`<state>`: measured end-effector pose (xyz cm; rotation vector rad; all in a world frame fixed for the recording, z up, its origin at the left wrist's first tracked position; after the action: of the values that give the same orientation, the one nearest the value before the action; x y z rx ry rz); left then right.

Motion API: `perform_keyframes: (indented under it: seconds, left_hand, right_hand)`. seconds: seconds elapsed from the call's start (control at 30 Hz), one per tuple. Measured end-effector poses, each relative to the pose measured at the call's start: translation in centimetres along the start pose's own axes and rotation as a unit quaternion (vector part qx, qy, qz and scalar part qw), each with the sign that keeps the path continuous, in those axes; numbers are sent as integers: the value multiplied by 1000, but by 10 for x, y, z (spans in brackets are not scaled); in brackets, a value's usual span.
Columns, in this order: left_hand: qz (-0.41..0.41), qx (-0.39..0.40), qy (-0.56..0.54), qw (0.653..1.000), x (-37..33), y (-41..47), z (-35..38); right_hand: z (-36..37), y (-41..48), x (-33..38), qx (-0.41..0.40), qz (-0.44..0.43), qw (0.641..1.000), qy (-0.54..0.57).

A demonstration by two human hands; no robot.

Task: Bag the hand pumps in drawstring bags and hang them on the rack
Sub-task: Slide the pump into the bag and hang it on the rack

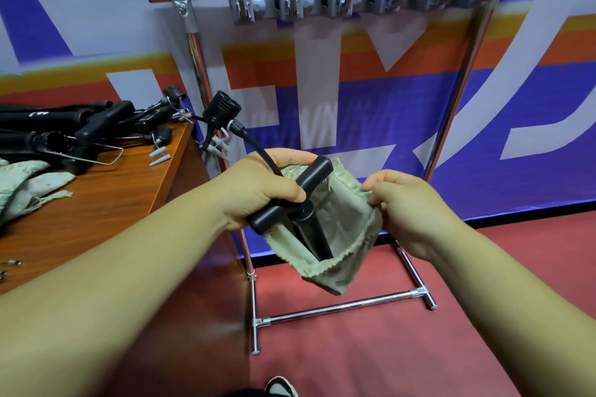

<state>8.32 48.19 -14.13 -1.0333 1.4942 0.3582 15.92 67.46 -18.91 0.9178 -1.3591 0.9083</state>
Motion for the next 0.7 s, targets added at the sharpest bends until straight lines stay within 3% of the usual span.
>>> perform_keyframes:
  seconds: [0.13,0.57,0.7]
  left_hand:
    - [9,4,-14,1000,1,2,1]
    - [11,6,3,1000,0,4,-1]
    - [15,25,17,999,0,3,5]
  right_hand:
    - [12,-1,0,49,4,999,8]
    - [16,4,21,88,-59,990,94]
    - [13,2,19,108,-41,992,49]
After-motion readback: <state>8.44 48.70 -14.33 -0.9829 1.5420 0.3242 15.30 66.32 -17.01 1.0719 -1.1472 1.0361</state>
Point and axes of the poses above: each hand's wrist, its own y-axis towards the middle knuckle, its own z-axis out of the palm, x = y × z, the point moved 6 cm from there along y, towards the middle knuckle, and after that the axes turned 11 degrees about -z, right-handed, at the moved point
